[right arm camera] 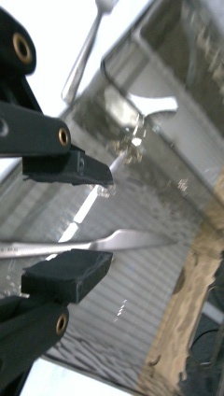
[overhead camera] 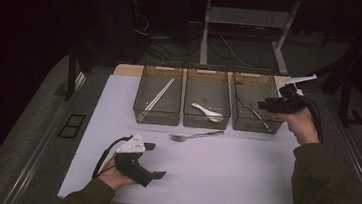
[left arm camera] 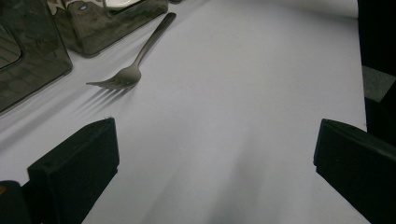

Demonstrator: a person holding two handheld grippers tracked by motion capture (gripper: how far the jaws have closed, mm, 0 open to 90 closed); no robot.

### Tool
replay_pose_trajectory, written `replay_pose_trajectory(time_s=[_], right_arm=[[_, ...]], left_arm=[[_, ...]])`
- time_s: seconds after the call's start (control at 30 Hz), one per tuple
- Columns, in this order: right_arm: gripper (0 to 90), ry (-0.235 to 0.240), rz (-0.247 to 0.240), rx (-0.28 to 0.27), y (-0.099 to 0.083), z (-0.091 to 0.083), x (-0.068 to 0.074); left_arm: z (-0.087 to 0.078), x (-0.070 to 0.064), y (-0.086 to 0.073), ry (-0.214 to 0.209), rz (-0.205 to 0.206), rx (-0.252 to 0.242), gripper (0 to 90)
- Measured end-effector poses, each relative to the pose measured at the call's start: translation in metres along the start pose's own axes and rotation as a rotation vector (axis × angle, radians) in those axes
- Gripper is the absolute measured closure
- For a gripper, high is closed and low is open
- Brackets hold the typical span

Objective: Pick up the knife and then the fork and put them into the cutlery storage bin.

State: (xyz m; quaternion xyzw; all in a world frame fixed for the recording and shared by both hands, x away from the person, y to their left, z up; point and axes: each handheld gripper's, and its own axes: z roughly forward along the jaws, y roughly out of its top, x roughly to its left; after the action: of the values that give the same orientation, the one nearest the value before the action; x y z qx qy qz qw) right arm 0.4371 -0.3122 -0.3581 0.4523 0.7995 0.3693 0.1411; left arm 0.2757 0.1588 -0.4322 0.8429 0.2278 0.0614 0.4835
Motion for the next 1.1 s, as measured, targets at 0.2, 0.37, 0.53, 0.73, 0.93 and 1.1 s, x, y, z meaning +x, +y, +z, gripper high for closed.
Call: replay_pose_trajectory(time_s=[0.2, 0.37, 0.53, 0.73, 0.93, 1.1], right_arm=[[54.8, 0.054, -0.022, -0.089, -0.008, -0.018, 0.020], [69.8, 0.121, -0.075, -0.118, -0.016, -0.024, 0.045], [83.1, 0.161, -0.127, -0.110, -0.023, -0.016, 0.069], [89.6, 0.184, -0.176, -0.068, -0.029, 0.009, 0.093], [89.7, 0.197, -0.230, -0.019, -0.031, 0.038, 0.117], [89.8, 0.195, -0.272, 0.004, -0.028, 0.062, 0.135]], left_arm=[[0.000, 0.000, 0.000, 0.001, -0.001, 0.000, 0.0], [0.000, 0.000, 0.000, 0.002, -0.004, 0.000, 0.0], [0.000, 0.000, 0.000, 0.002, -0.004, 0.000, 0.0], [0.000, 0.000, 0.000, 0.002, -0.006, 0.000, 0.0], [0.000, 0.000, 0.000, 0.002, -0.005, -0.001, 0.0], [0.000, 0.000, 0.000, -0.001, -0.003, -0.002, 0.0]])
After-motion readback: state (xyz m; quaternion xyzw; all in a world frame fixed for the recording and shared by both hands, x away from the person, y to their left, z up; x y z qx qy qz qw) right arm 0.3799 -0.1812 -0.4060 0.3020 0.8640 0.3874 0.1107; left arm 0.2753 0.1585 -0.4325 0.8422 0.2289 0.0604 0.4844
